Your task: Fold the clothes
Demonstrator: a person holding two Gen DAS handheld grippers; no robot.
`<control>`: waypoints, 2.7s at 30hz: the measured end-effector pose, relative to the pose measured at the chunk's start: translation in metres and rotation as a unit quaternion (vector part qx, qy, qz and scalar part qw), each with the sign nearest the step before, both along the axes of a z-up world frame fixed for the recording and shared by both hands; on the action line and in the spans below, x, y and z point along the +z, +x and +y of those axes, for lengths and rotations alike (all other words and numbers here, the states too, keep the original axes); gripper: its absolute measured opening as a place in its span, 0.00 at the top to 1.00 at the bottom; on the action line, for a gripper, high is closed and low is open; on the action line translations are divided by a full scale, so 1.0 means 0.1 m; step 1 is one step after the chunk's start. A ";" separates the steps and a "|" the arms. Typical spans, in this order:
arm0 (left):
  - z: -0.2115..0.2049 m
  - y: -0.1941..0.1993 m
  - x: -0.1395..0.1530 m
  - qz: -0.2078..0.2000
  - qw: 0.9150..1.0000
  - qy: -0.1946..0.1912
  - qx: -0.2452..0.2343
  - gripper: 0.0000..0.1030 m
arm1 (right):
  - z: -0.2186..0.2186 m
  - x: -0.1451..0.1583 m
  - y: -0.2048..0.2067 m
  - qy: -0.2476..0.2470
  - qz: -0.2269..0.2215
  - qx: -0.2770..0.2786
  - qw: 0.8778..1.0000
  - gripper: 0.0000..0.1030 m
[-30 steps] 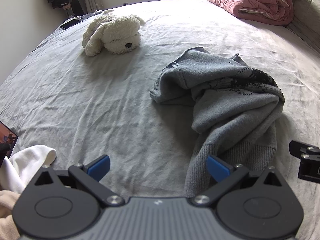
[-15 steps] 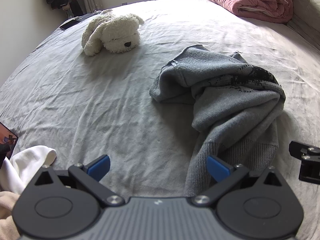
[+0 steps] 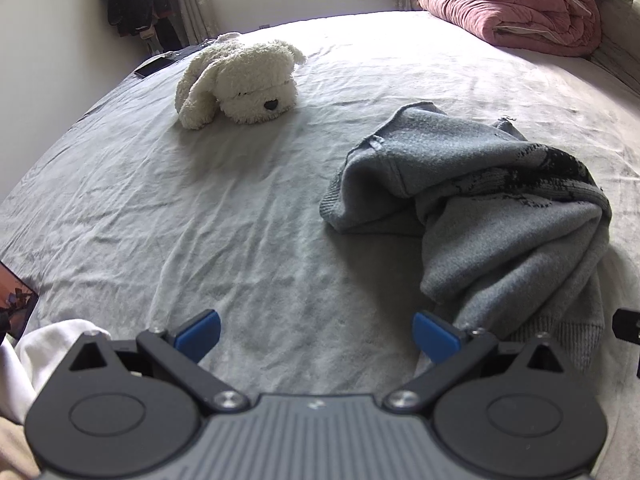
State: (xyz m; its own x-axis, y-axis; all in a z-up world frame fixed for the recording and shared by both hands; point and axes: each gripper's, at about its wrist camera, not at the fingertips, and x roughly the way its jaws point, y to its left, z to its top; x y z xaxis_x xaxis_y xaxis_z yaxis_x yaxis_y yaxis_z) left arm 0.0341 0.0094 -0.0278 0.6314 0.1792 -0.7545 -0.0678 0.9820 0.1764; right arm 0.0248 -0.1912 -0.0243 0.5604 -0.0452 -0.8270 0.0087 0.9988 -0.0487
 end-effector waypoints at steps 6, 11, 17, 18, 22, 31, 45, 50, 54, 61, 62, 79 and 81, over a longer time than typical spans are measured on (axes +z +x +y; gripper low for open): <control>0.05 0.22 -0.15 -0.007 0.999 -0.032 0.000 0.00 | -0.10 -0.15 0.33 0.036 0.004 -0.005 0.999 0.00; 0.03 0.34 -0.32 -0.006 0.999 -0.029 -0.013 0.00 | -0.07 -0.29 0.48 0.048 0.006 0.007 0.999 0.00; 0.06 0.36 -0.39 -0.003 0.999 -0.039 -0.017 0.00 | -0.05 -0.33 0.49 0.046 -0.003 0.013 0.999 0.00; 0.06 0.35 -0.39 -0.003 0.999 -0.040 -0.019 0.00 | -0.04 -0.34 0.47 0.046 -0.007 0.014 0.999 0.00; 0.11 0.38 -0.41 0.006 0.998 -0.055 -0.018 0.00 | -0.04 -0.35 0.41 0.046 -0.023 0.016 0.999 0.00; 0.13 0.38 -0.37 0.016 0.998 -0.059 -0.023 0.00 | -0.04 -0.31 0.34 0.061 -0.038 0.020 0.997 0.00; 0.35 0.43 -0.03 -0.037 0.986 -0.164 -0.021 0.09 | -0.18 -0.07 0.34 0.132 -0.042 0.020 0.990 0.12; 0.42 0.56 0.05 -0.035 0.964 -0.261 -0.024 0.15 | -0.30 0.02 0.37 0.132 -0.060 0.005 0.989 0.12; 0.36 0.76 0.00 -0.016 0.947 -0.321 -0.007 0.30 | -0.38 0.04 0.40 0.134 -0.062 -0.005 0.989 0.12; 0.29 0.90 0.02 -0.002 0.940 -0.337 0.049 0.85 | -0.50 0.10 0.41 0.136 -0.070 -0.015 0.988 0.12; 0.29 0.88 0.04 -0.006 0.942 -0.332 0.051 0.89 | -0.51 0.11 0.41 0.134 -0.072 -0.015 0.988 0.12; 0.74 0.26 0.19 -0.067 0.974 -0.218 0.004 0.92 | -0.51 0.22 0.35 0.209 -0.092 0.060 0.972 0.12; 0.80 0.27 0.14 -0.063 0.972 -0.226 0.010 0.92 | -0.49 0.24 0.33 0.237 -0.095 0.083 0.963 0.12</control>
State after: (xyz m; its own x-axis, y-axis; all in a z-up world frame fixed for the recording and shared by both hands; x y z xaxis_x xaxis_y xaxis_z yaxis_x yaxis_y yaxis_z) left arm 0.0610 0.0892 -0.0139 0.7230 -0.1403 -0.6764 -0.0799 0.9556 -0.2836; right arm 0.0583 -0.2401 -0.0007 0.6707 0.4148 -0.6149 -0.1882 0.8970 0.3999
